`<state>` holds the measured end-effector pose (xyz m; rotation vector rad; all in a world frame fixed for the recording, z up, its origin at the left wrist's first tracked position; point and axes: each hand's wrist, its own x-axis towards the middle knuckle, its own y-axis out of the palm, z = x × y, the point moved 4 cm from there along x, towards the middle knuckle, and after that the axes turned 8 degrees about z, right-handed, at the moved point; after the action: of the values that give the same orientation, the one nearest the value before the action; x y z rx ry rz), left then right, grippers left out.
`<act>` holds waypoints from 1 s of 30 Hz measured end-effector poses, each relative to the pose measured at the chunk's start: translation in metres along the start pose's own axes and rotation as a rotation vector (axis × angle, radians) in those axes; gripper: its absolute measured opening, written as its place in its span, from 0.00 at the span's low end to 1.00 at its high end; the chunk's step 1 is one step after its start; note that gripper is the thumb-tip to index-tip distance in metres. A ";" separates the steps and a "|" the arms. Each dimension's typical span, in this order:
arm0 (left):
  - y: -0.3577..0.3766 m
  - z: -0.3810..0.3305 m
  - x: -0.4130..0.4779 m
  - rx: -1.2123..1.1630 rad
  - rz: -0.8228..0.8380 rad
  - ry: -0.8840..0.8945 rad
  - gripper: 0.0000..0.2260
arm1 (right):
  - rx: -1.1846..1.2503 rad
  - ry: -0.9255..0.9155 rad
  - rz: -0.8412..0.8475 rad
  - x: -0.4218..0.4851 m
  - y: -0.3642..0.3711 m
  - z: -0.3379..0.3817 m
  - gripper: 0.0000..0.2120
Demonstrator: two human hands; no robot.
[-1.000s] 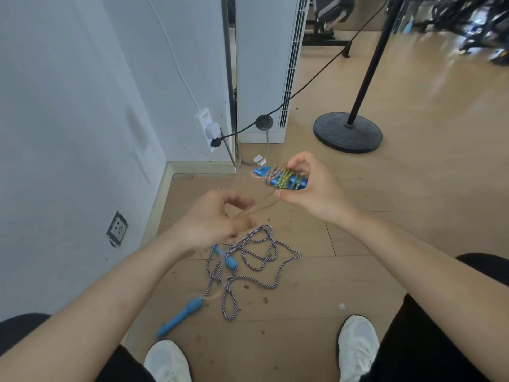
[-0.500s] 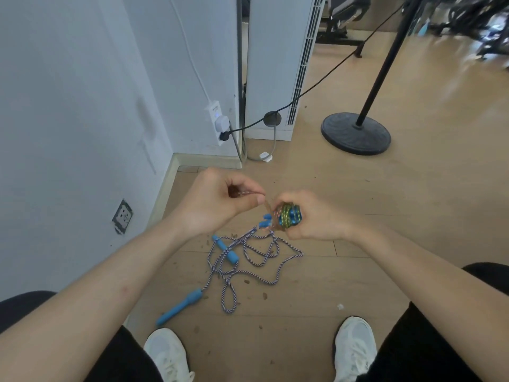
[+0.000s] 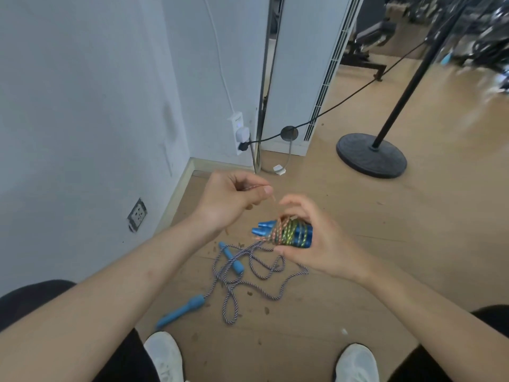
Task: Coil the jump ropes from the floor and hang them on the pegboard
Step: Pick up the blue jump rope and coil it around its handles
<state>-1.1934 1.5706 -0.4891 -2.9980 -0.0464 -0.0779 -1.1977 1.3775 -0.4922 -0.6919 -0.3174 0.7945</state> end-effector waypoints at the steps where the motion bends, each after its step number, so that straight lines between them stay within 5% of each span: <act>1: 0.000 0.001 0.000 -0.007 0.013 -0.011 0.03 | 0.006 -0.024 0.001 -0.001 -0.001 0.002 0.34; 5: 0.002 0.003 0.000 0.020 0.070 -0.065 0.04 | -0.047 -0.129 -0.060 -0.003 -0.006 0.006 0.28; 13: -0.003 0.003 -0.001 0.073 0.071 -0.097 0.01 | 0.440 -0.078 -0.314 0.000 -0.027 -0.005 0.18; 20: 0.005 -0.005 -0.012 0.172 0.244 -0.083 0.05 | 0.748 0.101 -0.521 0.006 -0.034 -0.024 0.17; 30: 0.004 -0.013 -0.019 0.368 0.251 -0.049 0.04 | 0.602 0.265 -0.543 0.003 -0.047 -0.041 0.17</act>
<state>-1.2132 1.5638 -0.4782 -2.6127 0.2781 0.0291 -1.1493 1.3375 -0.4910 -0.1185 -0.0085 0.2430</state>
